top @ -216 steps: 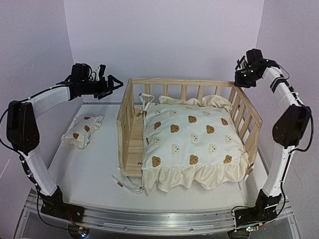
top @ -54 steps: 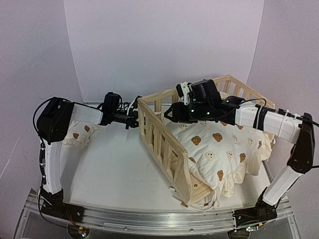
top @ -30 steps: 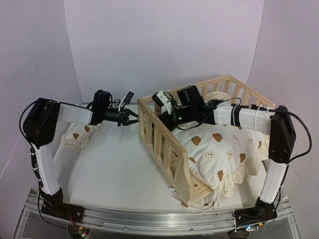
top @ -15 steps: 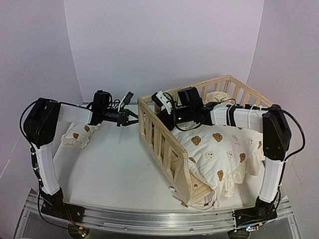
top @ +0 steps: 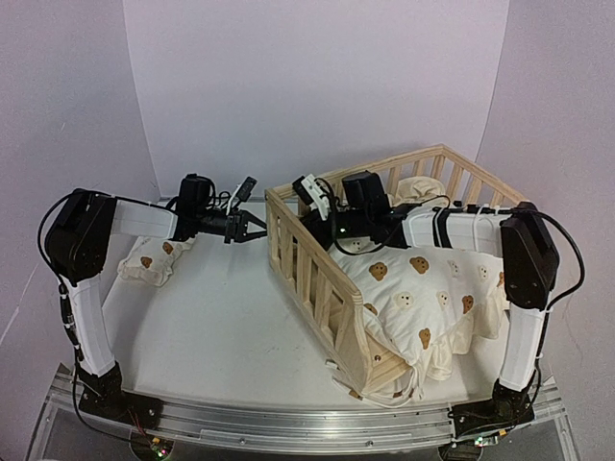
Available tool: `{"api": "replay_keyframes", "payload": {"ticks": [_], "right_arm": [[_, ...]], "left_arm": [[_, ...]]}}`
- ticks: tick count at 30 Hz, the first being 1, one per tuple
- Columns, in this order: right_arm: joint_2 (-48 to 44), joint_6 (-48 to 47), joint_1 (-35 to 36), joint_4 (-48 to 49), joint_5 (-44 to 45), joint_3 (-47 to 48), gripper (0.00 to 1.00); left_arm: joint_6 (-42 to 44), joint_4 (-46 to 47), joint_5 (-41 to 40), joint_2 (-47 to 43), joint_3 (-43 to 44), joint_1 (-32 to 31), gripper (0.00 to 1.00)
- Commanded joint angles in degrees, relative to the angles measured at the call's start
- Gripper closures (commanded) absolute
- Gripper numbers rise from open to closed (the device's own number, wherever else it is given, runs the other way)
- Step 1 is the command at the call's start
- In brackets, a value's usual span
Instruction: Set up the pet bed
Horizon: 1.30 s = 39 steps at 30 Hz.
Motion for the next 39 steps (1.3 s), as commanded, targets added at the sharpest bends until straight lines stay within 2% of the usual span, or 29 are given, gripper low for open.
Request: {"api": "replay_keyframes", "payload": {"ticks": [1,8,13,15,21,25,27,30,33,37,39], "right_arm": [[0.4,1.5,-0.1,2.7,1.6,-0.4,0.52],[0.0,2.0,-0.1,3.0,1.2,-1.1,0.51],[-0.7,1.3,-0.1,2.9,1.8,-1.9,0.42],[-0.7,1.0,-0.1,2.7,2.6,-2.0,0.41],[-1.2,3.0,-0.1,4.2,6.8,-3.1,0.59],[-2.5,6.5,-0.1,4.6,8.3,-3.5,0.83],[-3.9,7.6,-0.1,4.5,8.6,-3.6,0.98],[-6.9,9.4,-0.1,-1.5,10.9,-2.9,1.00],[-9.2,10.7,-0.1,-11.5,9.7,-1.1,1.00],[-10.3,12.7,-0.1,-20.4,4.8,0.3,1.00],[-10.8,13.2,-0.1,-21.5,1.7,-0.4,1.00]], "left_arm": [[-1.4,0.7,7.6,-3.9,0.9,-1.6,1.00],[-1.1,0.7,9.8,-6.1,-0.3,-2.9,1.00],[-0.6,0.7,11.0,-7.4,-0.9,-3.1,1.00],[-0.6,0.7,10.9,-7.3,-0.8,-3.4,1.00],[-0.9,0.7,13.0,-6.3,-1.3,-5.0,1.00],[-0.6,0.7,13.1,-6.8,-2.6,-5.2,1.00],[-0.4,0.7,12.2,-6.9,-3.0,-5.2,1.00],[-1.0,0.8,8.8,-6.5,-3.2,-4.3,1.00],[-2.8,0.7,5.1,-5.3,-3.3,-2.4,0.99],[-4.6,0.3,3.1,-4.0,-2.9,-1.2,0.97],[-5.1,0.2,1.9,-4.7,-3.4,-1.2,0.97]]}}
